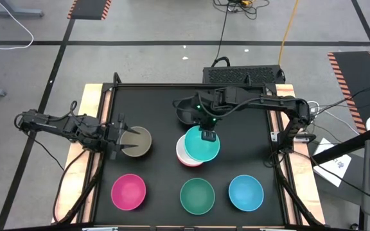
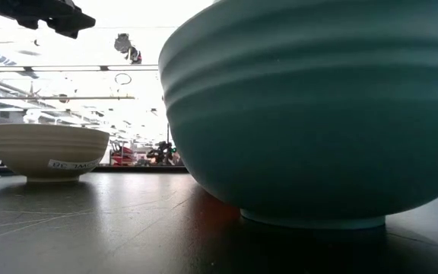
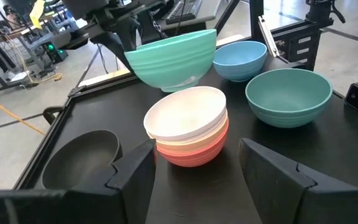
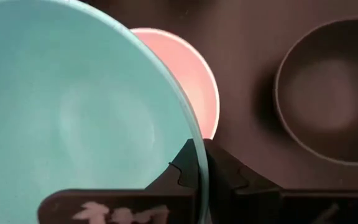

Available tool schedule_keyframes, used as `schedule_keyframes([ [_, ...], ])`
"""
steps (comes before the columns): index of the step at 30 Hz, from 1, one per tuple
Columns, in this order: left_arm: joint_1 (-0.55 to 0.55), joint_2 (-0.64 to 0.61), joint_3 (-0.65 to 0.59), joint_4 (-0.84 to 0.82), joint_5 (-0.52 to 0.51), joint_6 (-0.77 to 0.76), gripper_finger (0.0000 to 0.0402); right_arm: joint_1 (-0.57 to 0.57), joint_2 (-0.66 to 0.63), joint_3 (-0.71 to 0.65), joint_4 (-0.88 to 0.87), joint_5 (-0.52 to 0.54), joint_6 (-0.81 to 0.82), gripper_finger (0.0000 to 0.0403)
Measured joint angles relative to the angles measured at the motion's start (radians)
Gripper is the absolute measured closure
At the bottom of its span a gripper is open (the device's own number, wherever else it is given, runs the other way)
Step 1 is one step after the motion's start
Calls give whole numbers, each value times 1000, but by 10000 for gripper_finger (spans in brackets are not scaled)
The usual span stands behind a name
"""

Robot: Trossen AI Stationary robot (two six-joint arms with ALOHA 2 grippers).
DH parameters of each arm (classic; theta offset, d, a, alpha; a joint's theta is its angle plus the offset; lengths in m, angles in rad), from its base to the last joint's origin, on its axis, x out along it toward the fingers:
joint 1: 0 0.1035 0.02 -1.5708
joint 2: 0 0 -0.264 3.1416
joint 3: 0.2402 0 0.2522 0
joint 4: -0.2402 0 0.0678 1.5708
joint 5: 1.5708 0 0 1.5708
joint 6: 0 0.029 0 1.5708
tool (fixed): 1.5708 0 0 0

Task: Nest bowls inside each other
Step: Stack the light blue bowl on the white bowl

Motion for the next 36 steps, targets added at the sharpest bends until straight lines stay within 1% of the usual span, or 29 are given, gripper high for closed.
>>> schedule_keyframes([
  [6,0,0,0,0,1,0,170,-21,0,0,11,-17,0,403],
  [11,0,0,0,0,1,0,170,-27,0,0,76,-31,-5,403],
  [14,0,0,0,0,1,0,170,-27,1,0,77,-36,-4,403],
  [17,0,0,0,0,3,-1,170,-27,29,0,91,-75,-2,403],
  [24,-2,0,0,1,23,-2,170,-27,115,-1,95,-76,-8,403],
  [36,-44,0,0,1,14,10,170,-27,120,-1,125,-80,-16,403],
])
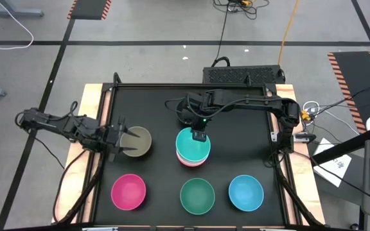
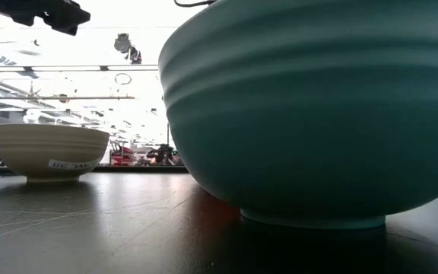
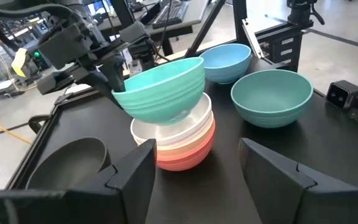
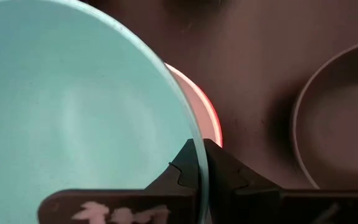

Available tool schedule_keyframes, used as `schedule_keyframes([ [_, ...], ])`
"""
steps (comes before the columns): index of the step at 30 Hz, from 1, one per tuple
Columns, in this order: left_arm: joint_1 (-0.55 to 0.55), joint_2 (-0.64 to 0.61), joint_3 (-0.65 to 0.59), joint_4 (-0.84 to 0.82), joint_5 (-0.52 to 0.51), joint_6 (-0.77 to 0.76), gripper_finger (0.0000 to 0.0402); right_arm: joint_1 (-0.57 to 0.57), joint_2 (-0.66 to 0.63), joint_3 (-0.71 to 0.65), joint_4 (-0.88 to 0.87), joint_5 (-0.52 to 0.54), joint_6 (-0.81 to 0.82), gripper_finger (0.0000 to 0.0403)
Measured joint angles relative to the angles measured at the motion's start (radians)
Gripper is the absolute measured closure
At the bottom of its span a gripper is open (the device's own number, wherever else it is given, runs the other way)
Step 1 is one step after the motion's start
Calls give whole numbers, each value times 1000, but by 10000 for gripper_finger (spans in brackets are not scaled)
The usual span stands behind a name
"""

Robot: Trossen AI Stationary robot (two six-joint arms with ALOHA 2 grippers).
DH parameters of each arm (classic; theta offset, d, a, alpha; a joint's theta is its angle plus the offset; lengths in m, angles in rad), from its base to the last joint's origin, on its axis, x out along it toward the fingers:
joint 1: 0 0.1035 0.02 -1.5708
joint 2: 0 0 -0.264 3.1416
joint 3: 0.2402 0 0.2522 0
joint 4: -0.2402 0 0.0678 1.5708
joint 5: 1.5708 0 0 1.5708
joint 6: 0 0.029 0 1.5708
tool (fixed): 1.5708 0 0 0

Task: Nest bowls inside each other
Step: Stack the light blue bowl on the white bowl

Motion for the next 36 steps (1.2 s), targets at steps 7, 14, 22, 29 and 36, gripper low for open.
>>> schedule_keyframes([
  [7,-19,0,0,-1,-7,-1,170,0,0,0,6,0,-16,403],
  [14,-27,0,0,-1,-24,-2,170,0,0,0,5,0,-16,403],
  [22,-27,0,0,-1,-24,-1,170,2,10,0,-50,-78,-6,403],
  [29,-27,0,0,-1,-24,1,170,2,10,0,-17,-73,2,403],
  [36,-27,0,0,-1,-25,1,170,14,53,1,-19,-80,2,403],
])
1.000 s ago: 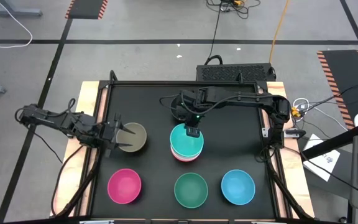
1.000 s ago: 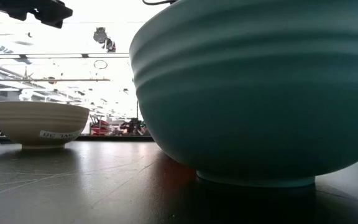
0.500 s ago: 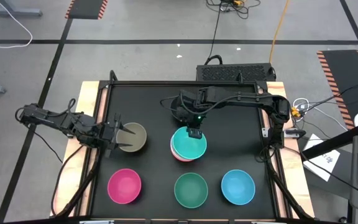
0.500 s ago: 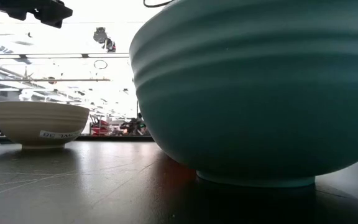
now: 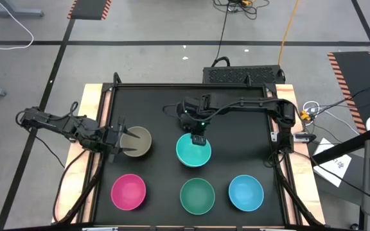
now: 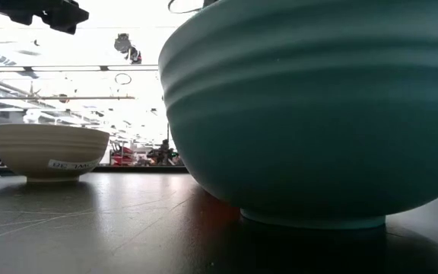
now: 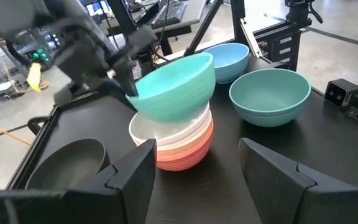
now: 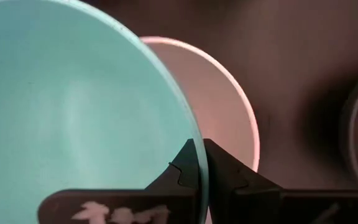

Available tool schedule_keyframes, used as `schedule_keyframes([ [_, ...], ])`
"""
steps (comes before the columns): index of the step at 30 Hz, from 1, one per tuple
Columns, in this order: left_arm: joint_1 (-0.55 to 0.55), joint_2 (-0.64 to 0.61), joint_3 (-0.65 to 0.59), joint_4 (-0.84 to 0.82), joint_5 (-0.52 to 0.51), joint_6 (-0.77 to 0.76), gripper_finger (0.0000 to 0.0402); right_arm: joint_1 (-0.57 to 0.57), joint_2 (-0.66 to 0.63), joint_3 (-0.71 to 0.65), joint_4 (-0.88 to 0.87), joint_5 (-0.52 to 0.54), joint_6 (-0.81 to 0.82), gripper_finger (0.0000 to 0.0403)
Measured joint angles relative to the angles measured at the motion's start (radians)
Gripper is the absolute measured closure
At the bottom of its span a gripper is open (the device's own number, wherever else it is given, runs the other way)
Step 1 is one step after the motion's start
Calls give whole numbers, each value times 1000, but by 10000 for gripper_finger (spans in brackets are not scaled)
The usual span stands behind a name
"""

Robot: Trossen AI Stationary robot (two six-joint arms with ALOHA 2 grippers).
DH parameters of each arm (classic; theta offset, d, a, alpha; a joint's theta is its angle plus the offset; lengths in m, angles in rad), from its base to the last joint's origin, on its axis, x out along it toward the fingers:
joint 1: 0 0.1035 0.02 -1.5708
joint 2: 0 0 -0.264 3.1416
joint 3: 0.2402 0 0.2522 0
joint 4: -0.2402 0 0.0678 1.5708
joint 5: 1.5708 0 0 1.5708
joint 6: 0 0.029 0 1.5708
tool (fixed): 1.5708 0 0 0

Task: Nest bowls inside each other
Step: Stack the light blue bowl on the white bowl

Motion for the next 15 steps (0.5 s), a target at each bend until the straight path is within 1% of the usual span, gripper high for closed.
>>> schedule_keyframes([
  [4,0,0,0,0,0,0,170,1,34,0,-54,4,-12,403],
  [8,0,0,0,0,0,-1,170,1,44,-1,-43,9,-15,403],
  [15,0,0,0,-1,1,-2,170,0,36,-1,-28,110,-26,401],
])
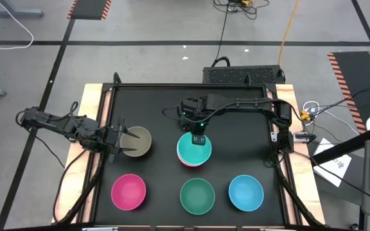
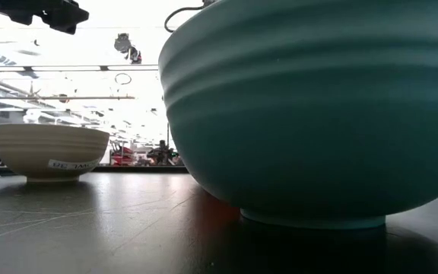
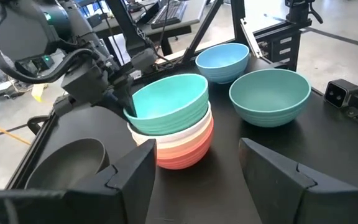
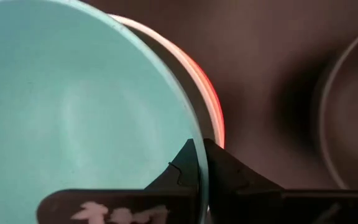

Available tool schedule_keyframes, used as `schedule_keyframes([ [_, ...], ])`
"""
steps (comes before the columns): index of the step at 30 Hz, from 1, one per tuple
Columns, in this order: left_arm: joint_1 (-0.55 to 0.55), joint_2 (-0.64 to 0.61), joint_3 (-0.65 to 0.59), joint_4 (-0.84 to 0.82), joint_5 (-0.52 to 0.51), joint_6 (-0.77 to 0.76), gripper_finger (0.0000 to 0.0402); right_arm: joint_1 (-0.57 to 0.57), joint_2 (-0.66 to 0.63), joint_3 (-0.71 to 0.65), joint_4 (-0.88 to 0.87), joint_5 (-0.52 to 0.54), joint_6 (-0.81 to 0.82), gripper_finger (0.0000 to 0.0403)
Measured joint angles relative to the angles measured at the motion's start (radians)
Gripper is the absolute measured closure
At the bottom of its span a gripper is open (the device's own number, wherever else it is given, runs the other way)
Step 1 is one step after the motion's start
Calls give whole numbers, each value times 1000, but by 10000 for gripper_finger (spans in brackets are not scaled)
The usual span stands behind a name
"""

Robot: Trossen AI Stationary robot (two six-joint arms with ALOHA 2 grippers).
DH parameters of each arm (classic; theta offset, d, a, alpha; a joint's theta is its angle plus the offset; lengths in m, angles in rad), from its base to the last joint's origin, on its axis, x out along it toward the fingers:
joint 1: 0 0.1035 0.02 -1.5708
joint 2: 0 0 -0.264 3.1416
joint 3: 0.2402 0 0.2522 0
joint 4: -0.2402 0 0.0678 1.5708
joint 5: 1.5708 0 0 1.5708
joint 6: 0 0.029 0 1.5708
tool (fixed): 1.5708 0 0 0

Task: Nest bowls inside each other
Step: Stack the light blue bowl on the white bowl, then stack the gray bowl on the light blue bowl

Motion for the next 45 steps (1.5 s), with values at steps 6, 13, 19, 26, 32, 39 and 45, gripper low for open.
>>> schedule_keyframes([
  [6,-1,0,0,0,0,0,170,0,-1,0,16,18,-12,400],
  [13,-1,0,0,0,1,0,170,1,-1,0,16,18,-22,383],
  [19,-1,0,0,0,1,-1,170,2,-1,0,20,13,-9,296],
  [26,-1,0,0,-1,1,-1,170,-10,-1,59,15,23,15,184],
  [32,-8,0,0,-3,1,-2,170,-9,-3,171,2,23,14,148],
  [39,-36,0,0,-6,0,-3,170,-9,-39,200,20,33,-36,150],
  [45,-51,0,0,-10,-34,-4,170,-26,-147,157,124,47,-67,151],
])
